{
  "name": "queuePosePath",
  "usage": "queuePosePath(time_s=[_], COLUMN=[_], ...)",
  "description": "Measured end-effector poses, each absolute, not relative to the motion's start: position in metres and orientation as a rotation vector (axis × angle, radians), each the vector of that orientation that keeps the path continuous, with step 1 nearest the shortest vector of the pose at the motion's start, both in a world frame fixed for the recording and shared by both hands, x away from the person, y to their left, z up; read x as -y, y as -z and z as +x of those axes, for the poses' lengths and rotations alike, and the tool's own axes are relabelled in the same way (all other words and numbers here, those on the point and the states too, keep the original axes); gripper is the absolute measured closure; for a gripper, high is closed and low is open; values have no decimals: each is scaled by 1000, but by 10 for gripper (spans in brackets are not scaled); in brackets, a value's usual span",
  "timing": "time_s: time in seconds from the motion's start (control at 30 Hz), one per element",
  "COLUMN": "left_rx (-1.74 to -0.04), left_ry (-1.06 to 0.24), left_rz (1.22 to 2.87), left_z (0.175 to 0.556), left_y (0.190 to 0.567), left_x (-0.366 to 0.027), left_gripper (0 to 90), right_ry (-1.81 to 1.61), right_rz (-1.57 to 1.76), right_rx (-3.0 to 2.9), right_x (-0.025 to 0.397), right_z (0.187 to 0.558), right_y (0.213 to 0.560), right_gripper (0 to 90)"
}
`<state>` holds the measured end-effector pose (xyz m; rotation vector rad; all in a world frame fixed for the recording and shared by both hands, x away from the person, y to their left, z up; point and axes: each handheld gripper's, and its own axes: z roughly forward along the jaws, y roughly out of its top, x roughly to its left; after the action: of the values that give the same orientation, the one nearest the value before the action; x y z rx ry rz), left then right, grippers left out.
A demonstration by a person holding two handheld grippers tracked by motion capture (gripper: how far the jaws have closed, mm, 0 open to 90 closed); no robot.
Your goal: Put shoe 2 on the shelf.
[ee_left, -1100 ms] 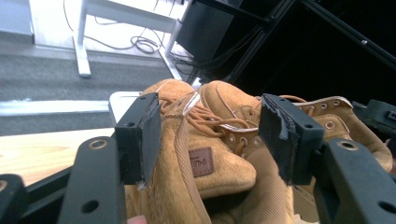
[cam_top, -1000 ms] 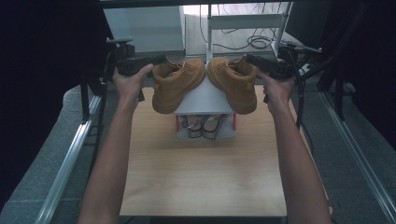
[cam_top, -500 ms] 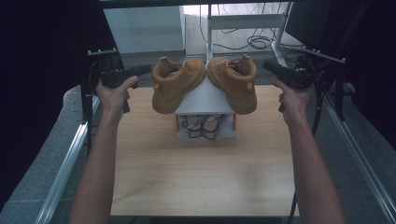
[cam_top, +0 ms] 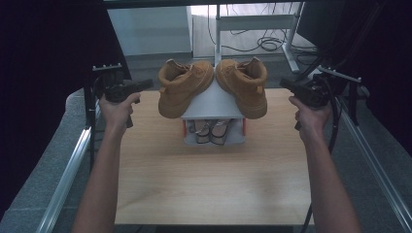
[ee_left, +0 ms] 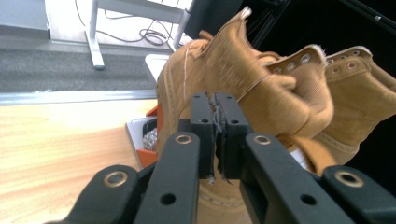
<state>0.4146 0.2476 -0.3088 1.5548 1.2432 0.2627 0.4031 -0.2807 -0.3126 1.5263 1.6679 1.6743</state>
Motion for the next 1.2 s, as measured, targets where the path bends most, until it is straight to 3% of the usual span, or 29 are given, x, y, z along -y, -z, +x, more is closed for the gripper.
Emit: queuePosePath(time_s=[0.47,1.2], left_rx=[-1290,-1300], left_ry=[-222,-232], left_rz=[1587,1599], left_z=[419,422], left_y=[345,355], left_x=[-249,-236], left_gripper=[894,897], right_ry=[-1645,-1637], right_rz=[1576,1584], right_rx=[-1711,-1765], right_x=[280,257], right_z=[406,415], right_y=[349,364], right_gripper=[896,897])
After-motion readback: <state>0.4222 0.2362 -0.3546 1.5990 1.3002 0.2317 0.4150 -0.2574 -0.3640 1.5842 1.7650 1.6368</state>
